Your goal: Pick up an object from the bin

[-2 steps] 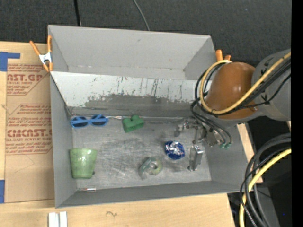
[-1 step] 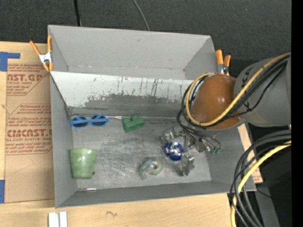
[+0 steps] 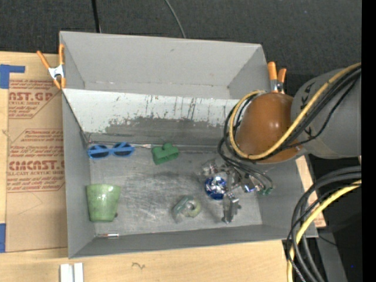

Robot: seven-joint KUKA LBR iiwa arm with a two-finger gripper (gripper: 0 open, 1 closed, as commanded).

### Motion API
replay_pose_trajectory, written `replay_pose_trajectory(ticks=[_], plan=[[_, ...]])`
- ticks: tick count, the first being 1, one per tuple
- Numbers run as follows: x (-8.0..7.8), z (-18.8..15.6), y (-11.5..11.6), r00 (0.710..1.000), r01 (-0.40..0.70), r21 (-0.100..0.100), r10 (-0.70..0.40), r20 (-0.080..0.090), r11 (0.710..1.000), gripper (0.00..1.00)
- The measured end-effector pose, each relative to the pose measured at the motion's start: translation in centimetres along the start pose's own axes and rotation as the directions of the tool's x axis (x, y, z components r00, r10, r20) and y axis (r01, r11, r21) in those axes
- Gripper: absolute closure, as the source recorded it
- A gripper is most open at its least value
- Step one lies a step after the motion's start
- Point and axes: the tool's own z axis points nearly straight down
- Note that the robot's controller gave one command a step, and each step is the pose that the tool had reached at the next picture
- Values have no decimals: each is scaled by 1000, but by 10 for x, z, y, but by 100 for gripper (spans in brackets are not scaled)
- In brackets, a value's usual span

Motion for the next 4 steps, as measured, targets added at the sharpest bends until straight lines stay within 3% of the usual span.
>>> replay_pose_trajectory(ticks=[1,2,3,4], plan=[[17,22,-20,999,37,2,-37,5,999,0],[17,22,-20,999,38,2,-38,3,999,100],[17,22,-20,999,38,2,-38,3,999,100],[27,22,5,999,44,1,-44,1,999,100]])
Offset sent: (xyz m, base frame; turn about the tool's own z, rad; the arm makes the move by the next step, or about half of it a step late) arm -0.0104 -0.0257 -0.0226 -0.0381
